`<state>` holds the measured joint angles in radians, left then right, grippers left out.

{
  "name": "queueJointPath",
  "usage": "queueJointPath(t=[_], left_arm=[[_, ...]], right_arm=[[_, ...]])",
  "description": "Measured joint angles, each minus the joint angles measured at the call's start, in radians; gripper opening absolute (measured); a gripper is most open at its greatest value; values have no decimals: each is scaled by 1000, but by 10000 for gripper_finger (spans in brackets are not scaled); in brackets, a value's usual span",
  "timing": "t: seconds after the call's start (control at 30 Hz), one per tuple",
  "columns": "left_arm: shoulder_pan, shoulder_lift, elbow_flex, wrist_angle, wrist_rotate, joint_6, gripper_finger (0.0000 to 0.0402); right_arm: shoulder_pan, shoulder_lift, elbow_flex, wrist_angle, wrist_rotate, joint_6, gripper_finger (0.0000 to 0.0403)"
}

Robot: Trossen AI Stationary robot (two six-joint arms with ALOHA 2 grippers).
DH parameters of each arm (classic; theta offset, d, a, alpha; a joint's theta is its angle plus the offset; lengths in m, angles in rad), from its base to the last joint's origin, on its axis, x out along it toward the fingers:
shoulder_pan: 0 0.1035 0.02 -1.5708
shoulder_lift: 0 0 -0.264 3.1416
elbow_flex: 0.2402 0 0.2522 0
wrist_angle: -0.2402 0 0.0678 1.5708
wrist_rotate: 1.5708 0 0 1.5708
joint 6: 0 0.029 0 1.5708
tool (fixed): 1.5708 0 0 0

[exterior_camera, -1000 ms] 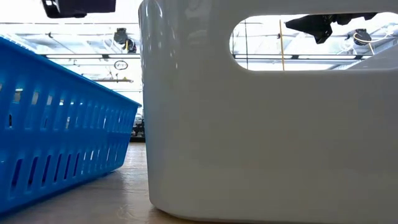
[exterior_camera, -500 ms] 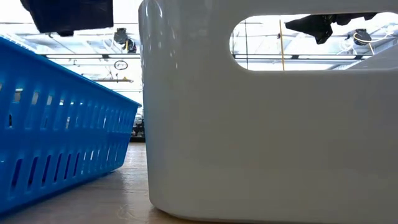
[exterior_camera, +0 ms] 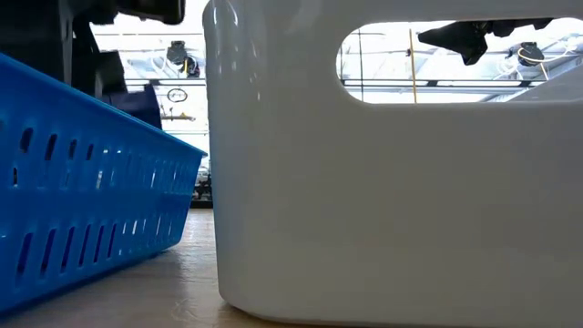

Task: Pick & Place Office items
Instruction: Put the violet digital clock into the blue bin

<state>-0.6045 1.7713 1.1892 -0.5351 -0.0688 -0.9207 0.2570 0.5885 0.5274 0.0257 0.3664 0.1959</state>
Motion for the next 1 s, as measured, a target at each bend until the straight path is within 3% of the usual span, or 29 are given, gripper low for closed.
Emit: queueJointPath(t=[0.3, 0.47, 0.73, 1.0], left_arm=[[0, 75, 0, 67, 16, -16, 148], [5, 75, 0, 57, 14, -34, 148], [22, 75, -15, 51, -32, -86, 148], [60, 75, -34, 62, -37, -85, 148]], right_arm=[[0, -15, 0, 0, -6, -58, 265], [0, -73, 0, -18, -103, -103, 265], [0, -169, 0, -249, -136, -109, 265], [-18, -247, 0, -330, -134, -181, 265]])
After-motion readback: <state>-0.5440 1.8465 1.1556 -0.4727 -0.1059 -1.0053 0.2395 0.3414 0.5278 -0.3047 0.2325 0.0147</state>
